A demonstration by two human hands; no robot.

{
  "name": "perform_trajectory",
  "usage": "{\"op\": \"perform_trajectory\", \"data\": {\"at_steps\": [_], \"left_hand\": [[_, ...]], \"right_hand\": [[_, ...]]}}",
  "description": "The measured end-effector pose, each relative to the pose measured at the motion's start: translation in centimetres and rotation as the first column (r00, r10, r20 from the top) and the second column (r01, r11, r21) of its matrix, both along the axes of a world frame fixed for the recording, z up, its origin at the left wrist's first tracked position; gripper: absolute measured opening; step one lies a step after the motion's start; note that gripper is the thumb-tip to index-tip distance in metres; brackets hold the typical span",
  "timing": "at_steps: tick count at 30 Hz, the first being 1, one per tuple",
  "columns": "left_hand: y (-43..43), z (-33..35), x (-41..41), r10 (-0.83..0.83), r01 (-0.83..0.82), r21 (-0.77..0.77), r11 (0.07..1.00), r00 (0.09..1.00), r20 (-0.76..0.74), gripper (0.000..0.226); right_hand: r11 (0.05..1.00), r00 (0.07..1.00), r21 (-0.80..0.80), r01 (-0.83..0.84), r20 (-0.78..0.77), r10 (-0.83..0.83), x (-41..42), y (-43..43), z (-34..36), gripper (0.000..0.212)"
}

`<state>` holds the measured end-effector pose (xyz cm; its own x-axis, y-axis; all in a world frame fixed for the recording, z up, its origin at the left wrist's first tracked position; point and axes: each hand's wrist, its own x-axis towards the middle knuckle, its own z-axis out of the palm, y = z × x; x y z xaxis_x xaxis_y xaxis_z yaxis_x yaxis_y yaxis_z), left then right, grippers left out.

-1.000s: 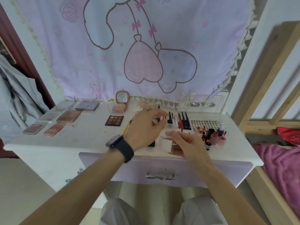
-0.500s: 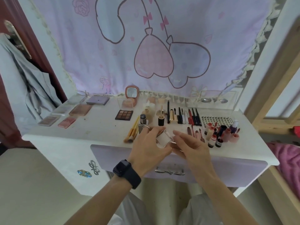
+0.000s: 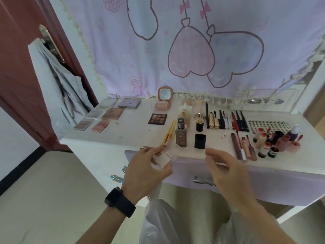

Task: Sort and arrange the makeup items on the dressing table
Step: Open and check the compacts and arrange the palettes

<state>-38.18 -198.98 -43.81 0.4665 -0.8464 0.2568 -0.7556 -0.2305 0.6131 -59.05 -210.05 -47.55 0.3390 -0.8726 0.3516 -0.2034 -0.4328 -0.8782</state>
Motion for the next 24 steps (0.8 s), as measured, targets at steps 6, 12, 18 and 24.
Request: {"op": "perform_trajectory", "data": {"at_steps": [6,12,18,24], "left_hand": [[-2.6,0.1,5.2,0.270,-0.271,0.011,0.962,0.961,0.051,0.056],[-8.3,-1.3,7.3,0.372,-0.397,0.211,0.894,0.917,0.146,0.061],[-9.7,-4.0,7.6,0.402,-0.422,0.235,0.875,0.906,0.131,0.070],[-9.5,-4.2,7.0,0.421,-0.441,0.184,0.878,0.896,0.137,0.070]], "right_hand": [[0.959,0.943,-0.240,0.153,-0.256,-0.214,1.2,-0.6,-1.4,0.040],[0.927,0.872,-0.346,0.146,-0.398,-0.286,1.8,-1.3,-3.4,0.053],[0.871,0.807,-0.467,0.151,-0.450,-0.381,2.5,-1.6,-5.3,0.055],[0.851,0.800,-0.503,0.153,-0.442,-0.405,2.6,-1.9,-5.9,0.054]]}}
